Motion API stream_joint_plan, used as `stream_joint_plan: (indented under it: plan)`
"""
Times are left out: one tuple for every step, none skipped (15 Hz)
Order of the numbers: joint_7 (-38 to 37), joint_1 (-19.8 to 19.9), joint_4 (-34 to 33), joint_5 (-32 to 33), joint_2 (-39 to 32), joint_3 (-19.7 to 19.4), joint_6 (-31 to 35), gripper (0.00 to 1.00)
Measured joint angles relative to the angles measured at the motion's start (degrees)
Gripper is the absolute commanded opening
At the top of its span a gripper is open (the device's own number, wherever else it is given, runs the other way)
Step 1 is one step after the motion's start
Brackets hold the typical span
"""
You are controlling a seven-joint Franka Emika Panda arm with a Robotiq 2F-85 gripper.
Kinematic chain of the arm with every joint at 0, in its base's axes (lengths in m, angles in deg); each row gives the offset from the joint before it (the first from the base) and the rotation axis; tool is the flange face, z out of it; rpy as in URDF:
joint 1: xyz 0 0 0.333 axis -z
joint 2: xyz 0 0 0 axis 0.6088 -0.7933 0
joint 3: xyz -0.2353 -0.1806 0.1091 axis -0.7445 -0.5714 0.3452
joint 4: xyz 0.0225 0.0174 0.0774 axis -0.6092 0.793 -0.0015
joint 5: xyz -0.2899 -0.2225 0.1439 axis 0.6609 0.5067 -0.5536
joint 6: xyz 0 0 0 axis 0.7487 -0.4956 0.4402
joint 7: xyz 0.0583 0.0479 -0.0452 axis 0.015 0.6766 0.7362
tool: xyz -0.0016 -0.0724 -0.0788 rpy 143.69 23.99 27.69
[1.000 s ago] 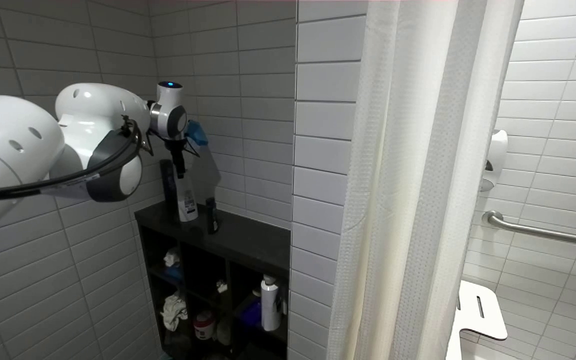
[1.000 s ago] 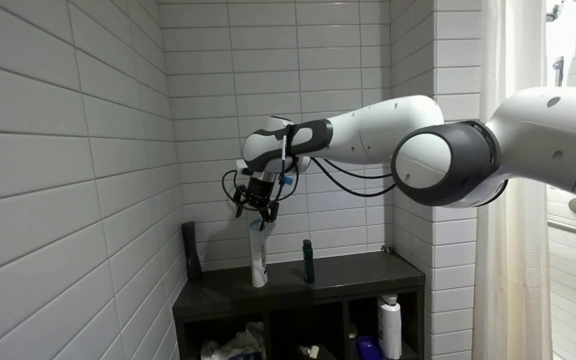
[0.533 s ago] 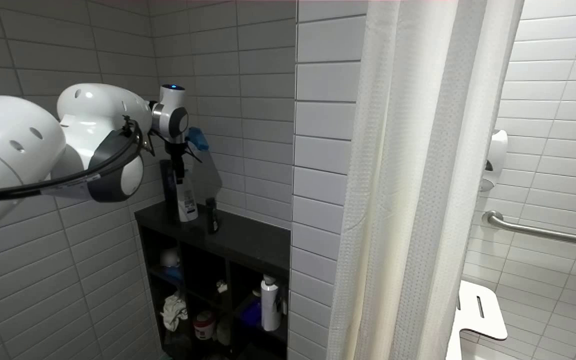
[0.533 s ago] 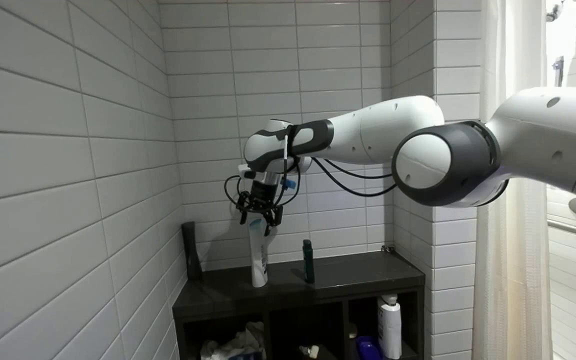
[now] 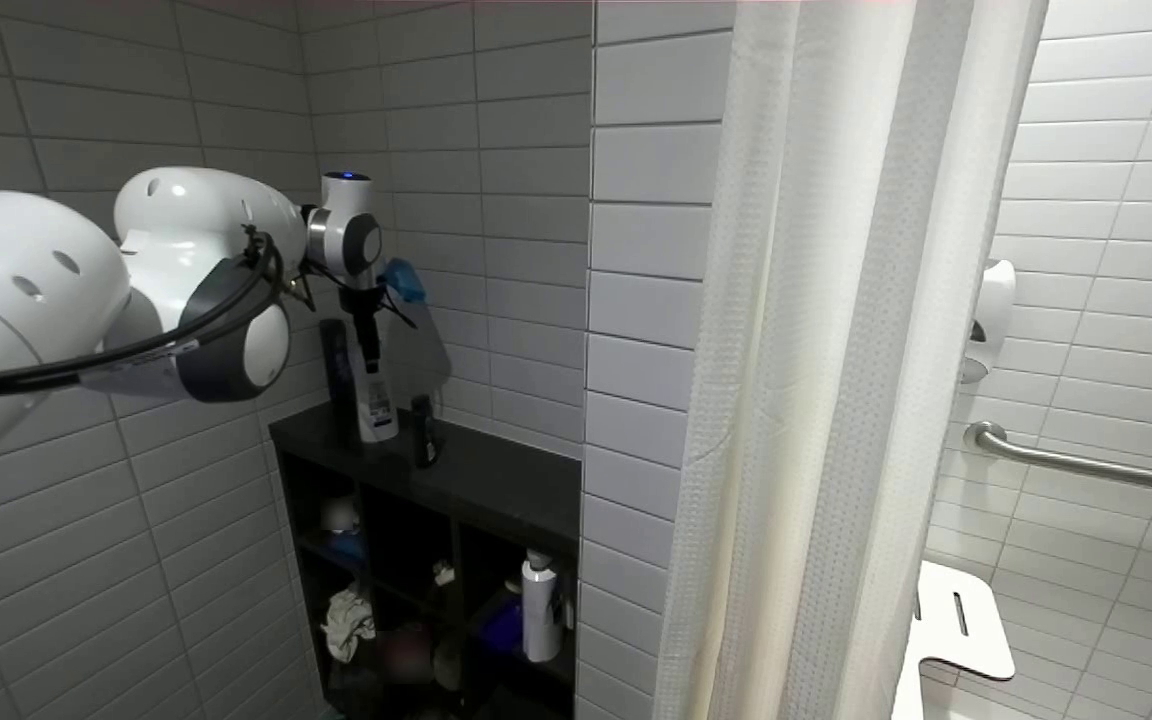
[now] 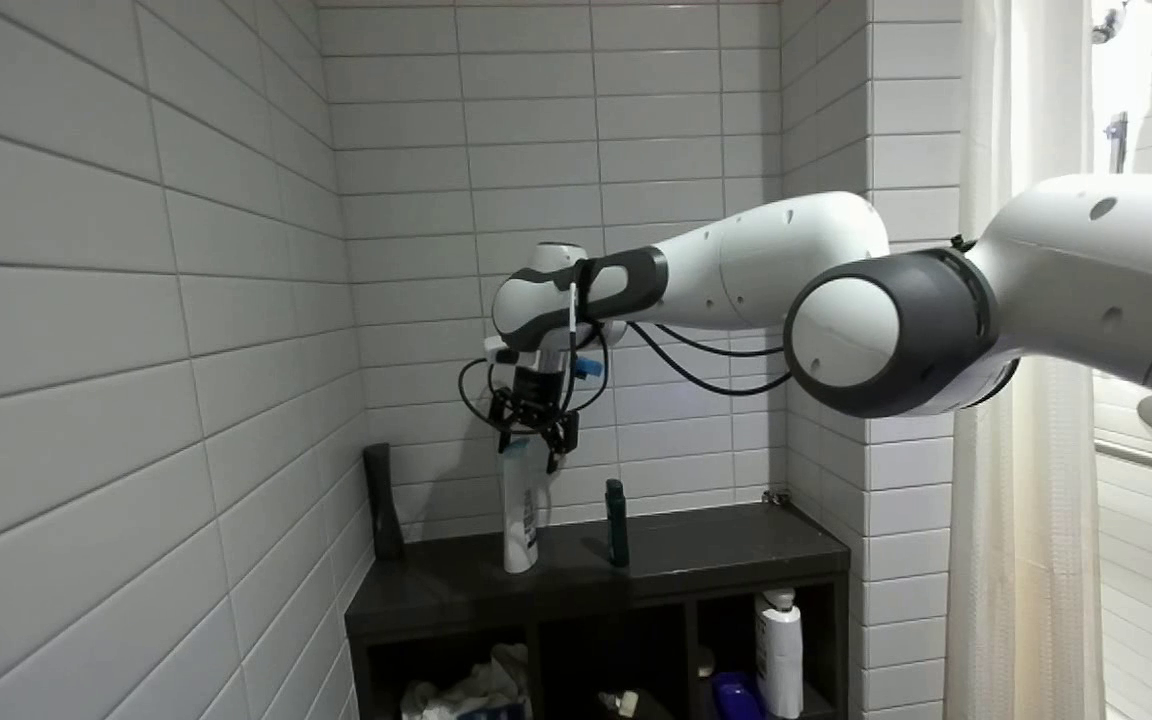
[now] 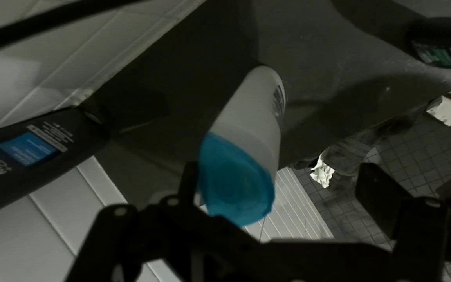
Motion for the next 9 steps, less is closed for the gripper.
stream_joint_plan:
  plan:
    - [0.0, 0.0, 0.0, 0.0, 0.0, -0.3, -0.1, 0.75]
    - [0.0, 0.0, 0.0, 0.0, 0.0, -0.5, -0.2, 0.74]
    - [0.0, 0.0, 0.0, 0.0, 0.0, -0.6, -0.3, 0.68]
    - [0.0, -0.1, 0.0, 0.0, 0.0, -0.6, -0.4, 0.61]
    - [0.0, -0.1, 0.0, 0.0, 0.0, -0.7, -0.5, 0.52]
    - [0.0, -0.1, 0.0, 0.0, 0.0, -0.8, -0.5, 0.45]
    - [0.0, -0.1, 0.0, 0.0, 0.0, -0.9, -0.6, 0.37]
    - [0.0, -0.2, 0.0, 0.0, 0.0, -0.9, -0.6, 0.28]
    - [0.0, -0.2, 0.0, 0.0, 0.0, -0.9, -0.6, 0.21]
